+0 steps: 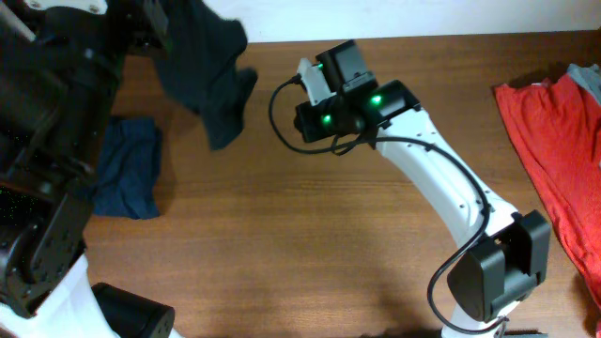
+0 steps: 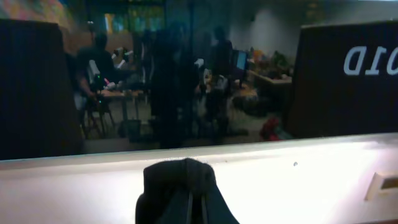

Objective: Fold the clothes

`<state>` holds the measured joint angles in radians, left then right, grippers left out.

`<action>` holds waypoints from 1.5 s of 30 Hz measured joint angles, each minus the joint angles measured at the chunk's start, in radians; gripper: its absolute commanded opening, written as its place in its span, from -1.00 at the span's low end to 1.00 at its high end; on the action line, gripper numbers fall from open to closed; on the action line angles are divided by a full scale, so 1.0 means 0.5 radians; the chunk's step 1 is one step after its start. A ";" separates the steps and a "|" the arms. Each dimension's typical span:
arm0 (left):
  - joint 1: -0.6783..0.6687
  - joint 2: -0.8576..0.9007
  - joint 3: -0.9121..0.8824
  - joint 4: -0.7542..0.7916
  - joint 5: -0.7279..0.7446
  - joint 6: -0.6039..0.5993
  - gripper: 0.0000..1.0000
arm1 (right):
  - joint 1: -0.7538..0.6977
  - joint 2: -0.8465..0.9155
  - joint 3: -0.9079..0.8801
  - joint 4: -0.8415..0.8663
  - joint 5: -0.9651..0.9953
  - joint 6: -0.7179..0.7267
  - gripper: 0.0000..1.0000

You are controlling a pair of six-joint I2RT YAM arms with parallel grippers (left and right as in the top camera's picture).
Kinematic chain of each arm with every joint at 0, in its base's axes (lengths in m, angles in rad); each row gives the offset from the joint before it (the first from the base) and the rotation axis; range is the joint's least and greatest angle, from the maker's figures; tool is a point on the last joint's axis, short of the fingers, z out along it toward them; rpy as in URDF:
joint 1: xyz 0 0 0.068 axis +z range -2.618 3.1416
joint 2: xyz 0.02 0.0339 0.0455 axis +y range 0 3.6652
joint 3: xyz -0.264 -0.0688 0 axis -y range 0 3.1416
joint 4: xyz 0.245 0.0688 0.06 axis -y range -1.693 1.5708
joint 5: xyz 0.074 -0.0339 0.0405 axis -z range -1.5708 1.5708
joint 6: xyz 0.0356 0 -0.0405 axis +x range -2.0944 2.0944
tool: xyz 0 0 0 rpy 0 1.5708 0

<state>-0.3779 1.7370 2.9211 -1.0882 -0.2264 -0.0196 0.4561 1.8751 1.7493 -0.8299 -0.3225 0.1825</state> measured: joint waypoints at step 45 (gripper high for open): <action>-0.049 0.089 -0.032 0.570 -0.777 0.212 -0.99 | 0.786 0.000 -0.001 0.119 -0.847 -0.692 -0.03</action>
<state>-0.4023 1.7813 2.9051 -0.8032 -0.6151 0.0864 0.8490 1.8751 1.7489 -0.7704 -0.7460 -0.1635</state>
